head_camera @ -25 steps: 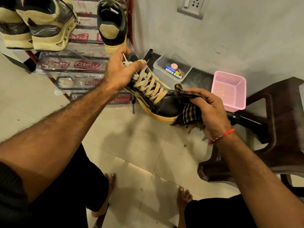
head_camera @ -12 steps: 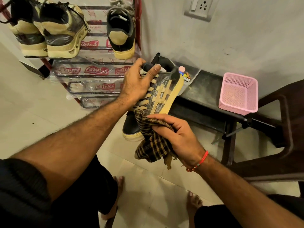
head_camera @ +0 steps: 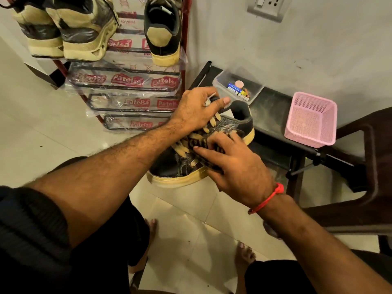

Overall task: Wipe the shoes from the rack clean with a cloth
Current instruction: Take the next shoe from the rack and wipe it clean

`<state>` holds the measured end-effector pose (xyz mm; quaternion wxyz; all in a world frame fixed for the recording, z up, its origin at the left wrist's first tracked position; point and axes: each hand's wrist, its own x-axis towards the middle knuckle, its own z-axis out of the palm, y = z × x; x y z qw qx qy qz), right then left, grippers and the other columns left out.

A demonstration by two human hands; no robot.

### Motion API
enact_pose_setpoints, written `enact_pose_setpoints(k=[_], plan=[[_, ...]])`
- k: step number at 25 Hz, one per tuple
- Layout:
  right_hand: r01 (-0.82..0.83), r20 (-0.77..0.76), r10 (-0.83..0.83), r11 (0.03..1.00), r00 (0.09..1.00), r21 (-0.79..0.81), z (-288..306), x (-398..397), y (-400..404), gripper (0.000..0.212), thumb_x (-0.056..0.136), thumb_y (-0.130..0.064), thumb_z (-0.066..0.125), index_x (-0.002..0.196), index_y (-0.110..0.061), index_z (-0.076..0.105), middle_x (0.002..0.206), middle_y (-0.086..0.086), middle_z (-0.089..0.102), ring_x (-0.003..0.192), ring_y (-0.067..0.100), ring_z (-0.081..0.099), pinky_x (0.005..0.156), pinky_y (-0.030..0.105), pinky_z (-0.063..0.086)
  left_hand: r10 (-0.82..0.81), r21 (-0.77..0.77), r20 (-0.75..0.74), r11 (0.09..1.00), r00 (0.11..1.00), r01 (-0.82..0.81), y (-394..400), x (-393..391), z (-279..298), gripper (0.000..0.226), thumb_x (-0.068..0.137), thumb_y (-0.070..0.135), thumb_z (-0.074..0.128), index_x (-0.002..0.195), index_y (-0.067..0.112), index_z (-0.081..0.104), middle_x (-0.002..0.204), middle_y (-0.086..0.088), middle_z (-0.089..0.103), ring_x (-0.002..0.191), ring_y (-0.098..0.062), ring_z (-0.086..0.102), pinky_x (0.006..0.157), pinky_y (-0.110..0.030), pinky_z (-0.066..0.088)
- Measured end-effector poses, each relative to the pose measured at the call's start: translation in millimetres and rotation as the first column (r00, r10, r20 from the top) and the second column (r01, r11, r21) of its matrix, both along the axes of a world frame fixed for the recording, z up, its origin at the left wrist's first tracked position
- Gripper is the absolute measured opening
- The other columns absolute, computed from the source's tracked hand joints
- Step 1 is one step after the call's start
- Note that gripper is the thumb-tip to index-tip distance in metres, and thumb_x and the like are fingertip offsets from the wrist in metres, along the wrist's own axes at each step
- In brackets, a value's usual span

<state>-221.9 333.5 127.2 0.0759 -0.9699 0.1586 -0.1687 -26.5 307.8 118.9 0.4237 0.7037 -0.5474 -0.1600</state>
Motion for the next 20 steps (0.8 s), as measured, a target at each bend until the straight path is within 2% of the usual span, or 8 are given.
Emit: enact_pose_setpoints(k=[2, 4, 7, 11, 14, 16, 18, 20], plan=[[-0.023, -0.003, 0.023, 0.999, 1.000, -0.039, 3, -2, -7, 0.042, 0.089, -0.040, 0.052, 0.124, -0.023, 0.069, 0.108, 0.005, 0.059, 0.089, 0.028, 0.054, 0.055, 0.041, 0.053, -0.044, 0.102, 0.049, 0.994, 0.998, 0.039, 2, 0, 0, 0.030, 0.094, 0.045, 0.069, 0.072, 0.027, 0.062, 0.059, 0.016, 0.056, 0.056, 0.008, 0.052, 0.053, -0.007, 0.034], [0.092, 0.057, -0.088, 0.993, 0.994, -0.075, 7, -8, -30, 0.040, 0.088, -0.039, 0.054, 0.122, -0.026, 0.070, 0.108, 0.007, 0.059, 0.091, 0.030, 0.054, 0.056, 0.043, 0.053, -0.064, 0.125, 0.043, 0.990, 0.997, 0.058, 2, -3, 0, 0.030, 0.094, 0.045, 0.069, 0.073, 0.024, 0.063, 0.059, 0.016, 0.055, 0.057, 0.011, 0.053, 0.052, -0.006, 0.033], [0.188, 0.086, -0.188, 0.982, 0.978, 0.016, 9, -17, -50, 0.044, 0.088, -0.036, 0.050, 0.128, -0.026, 0.067, 0.118, 0.012, 0.053, 0.104, 0.033, 0.048, 0.079, 0.045, 0.052, -0.019, 0.069, 0.034, 0.997, 0.999, 0.016, 0, -3, 2, 0.036, 0.094, 0.048, 0.069, 0.075, 0.016, 0.065, 0.060, 0.015, 0.054, 0.058, 0.004, 0.052, 0.055, -0.010, 0.034], [0.143, -0.039, -0.141, 0.988, 0.989, 0.060, 1, -20, -51, 0.055, 0.090, -0.034, 0.048, 0.145, -0.033, 0.049, 0.142, 0.014, 0.039, 0.122, 0.036, 0.041, 0.102, 0.045, 0.042, 0.036, 0.027, 0.018, 0.999, 0.999, -0.036, 3, -1, 7, 0.035, 0.094, 0.045, 0.070, 0.066, 0.035, 0.051, 0.060, 0.021, 0.049, 0.058, 0.009, 0.051, 0.055, -0.005, 0.033], [0.123, 0.025, -0.129, 0.977, 0.991, 0.176, 6, -11, -40, 0.057, 0.088, -0.037, 0.047, 0.142, -0.022, 0.055, 0.122, 0.009, 0.054, 0.107, 0.027, 0.054, 0.090, 0.049, 0.053, 0.074, 0.039, 0.065, 0.996, 0.995, -0.076, 3, 4, 9, 0.037, 0.094, 0.050, 0.067, 0.065, 0.036, 0.048, 0.064, 0.021, 0.048, 0.069, -0.003, 0.051, 0.063, -0.016, 0.038], [0.005, 0.044, -0.015, 0.974, 0.999, 0.226, 5, -3, -11, 0.055, 0.086, -0.038, 0.049, 0.136, -0.017, 0.060, 0.113, 0.006, 0.059, 0.100, 0.024, 0.058, 0.084, 0.045, 0.056, 0.096, 0.054, 0.095, 0.993, 0.991, -0.101, 2, 9, 9, 0.035, 0.094, 0.052, 0.066, 0.068, 0.031, 0.053, 0.066, 0.017, 0.051, 0.078, -0.012, 0.054, 0.071, -0.028, 0.044], [-0.105, -0.006, 0.106, 0.988, 0.994, 0.117, 2, -2, 15, 0.051, 0.089, -0.043, 0.048, 0.133, -0.021, 0.062, 0.112, 0.006, 0.060, 0.097, 0.025, 0.057, 0.070, 0.044, 0.058, 0.038, 0.063, 0.105, 0.997, 0.994, -0.044, 5, 10, 10, 0.035, 0.094, 0.050, 0.067, 0.068, 0.033, 0.052, 0.065, 0.019, 0.050, 0.074, -0.003, 0.055, 0.071, -0.021, 0.043], [-0.077, -0.031, 0.076, 0.997, 0.997, -0.021, 7, -7, -6, 0.046, 0.089, -0.045, 0.050, 0.129, -0.026, 0.065, 0.112, 0.009, 0.060, 0.094, 0.029, 0.057, 0.057, 0.043, 0.056, -0.042, 0.059, 0.115, 0.998, 0.993, 0.035, 8, 6, 13, 0.035, 0.093, 0.048, 0.070, 0.066, 0.035, 0.051, 0.061, 0.021, 0.049, 0.064, 0.007, 0.053, 0.065, -0.008, 0.032]])
